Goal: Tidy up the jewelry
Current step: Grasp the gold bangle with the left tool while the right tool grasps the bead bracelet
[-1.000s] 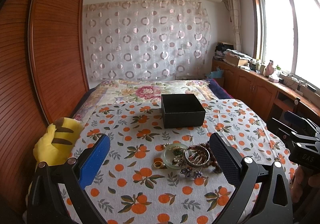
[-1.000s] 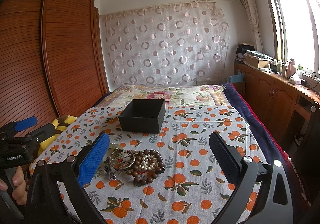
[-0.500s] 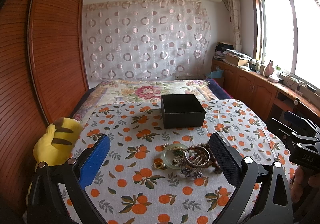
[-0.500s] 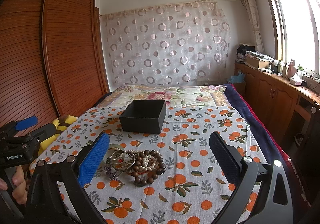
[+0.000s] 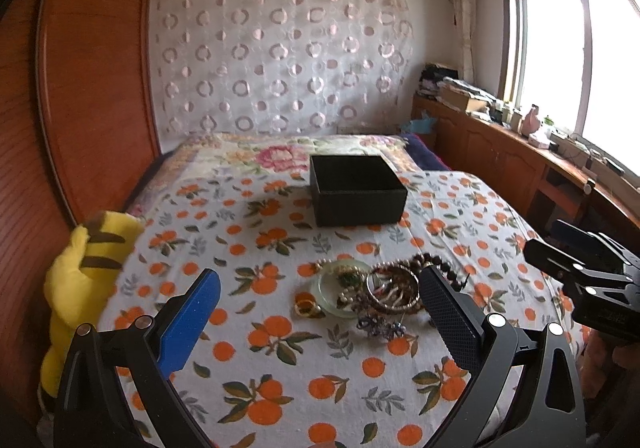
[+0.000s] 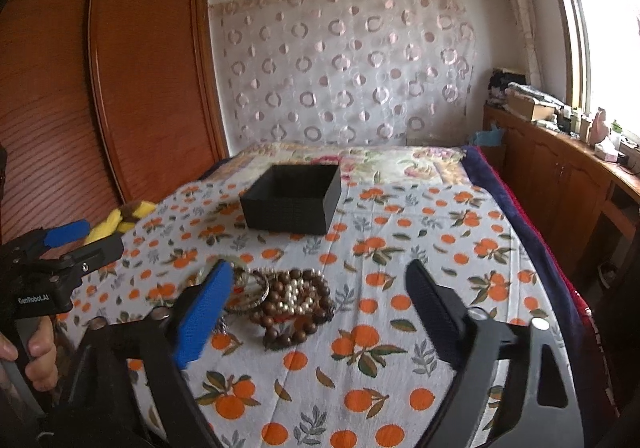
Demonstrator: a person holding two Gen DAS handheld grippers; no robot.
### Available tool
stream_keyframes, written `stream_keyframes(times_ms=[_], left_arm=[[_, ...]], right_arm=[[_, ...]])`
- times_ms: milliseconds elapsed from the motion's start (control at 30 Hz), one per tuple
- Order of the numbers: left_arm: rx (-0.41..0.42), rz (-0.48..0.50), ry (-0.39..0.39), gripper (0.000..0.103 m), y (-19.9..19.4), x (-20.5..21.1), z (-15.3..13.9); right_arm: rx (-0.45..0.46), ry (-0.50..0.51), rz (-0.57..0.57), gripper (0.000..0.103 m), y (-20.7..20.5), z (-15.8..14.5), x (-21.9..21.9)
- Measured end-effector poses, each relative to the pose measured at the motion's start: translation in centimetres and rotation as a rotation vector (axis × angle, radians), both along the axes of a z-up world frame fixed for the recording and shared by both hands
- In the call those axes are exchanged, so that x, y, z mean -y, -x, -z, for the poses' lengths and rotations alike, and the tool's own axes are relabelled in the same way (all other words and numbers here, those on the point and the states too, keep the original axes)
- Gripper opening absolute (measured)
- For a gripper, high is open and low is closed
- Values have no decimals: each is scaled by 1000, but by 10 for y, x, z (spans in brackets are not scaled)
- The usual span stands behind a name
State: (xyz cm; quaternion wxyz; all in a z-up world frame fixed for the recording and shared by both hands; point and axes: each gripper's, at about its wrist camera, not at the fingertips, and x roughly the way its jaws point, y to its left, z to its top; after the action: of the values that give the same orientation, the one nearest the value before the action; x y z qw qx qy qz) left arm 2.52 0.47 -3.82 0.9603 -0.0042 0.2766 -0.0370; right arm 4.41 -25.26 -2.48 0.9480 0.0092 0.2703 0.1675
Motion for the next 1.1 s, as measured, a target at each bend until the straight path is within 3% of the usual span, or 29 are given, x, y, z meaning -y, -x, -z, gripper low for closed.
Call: stream_keyframes(times_ms=[300, 633, 733, 967, 1100], left_arm=[[-88, 79, -3, 96, -22, 9, 30], [-159, 193, -34, 95, -50, 32, 49], [-182, 225, -54, 88, -59, 41, 52], [-264, 299, -109, 85, -81, 63, 67], [-287, 312, -126, 75, -92, 70, 71]], right_arm=[[-121, 55, -42, 56, -21, 49, -3], [-173, 76, -50, 54, -32, 71, 3], [-180, 69, -45, 54, -33, 73, 6], [-177, 63, -53, 54, -33, 74, 9], [-178, 59, -57, 54, -33, 72, 8]])
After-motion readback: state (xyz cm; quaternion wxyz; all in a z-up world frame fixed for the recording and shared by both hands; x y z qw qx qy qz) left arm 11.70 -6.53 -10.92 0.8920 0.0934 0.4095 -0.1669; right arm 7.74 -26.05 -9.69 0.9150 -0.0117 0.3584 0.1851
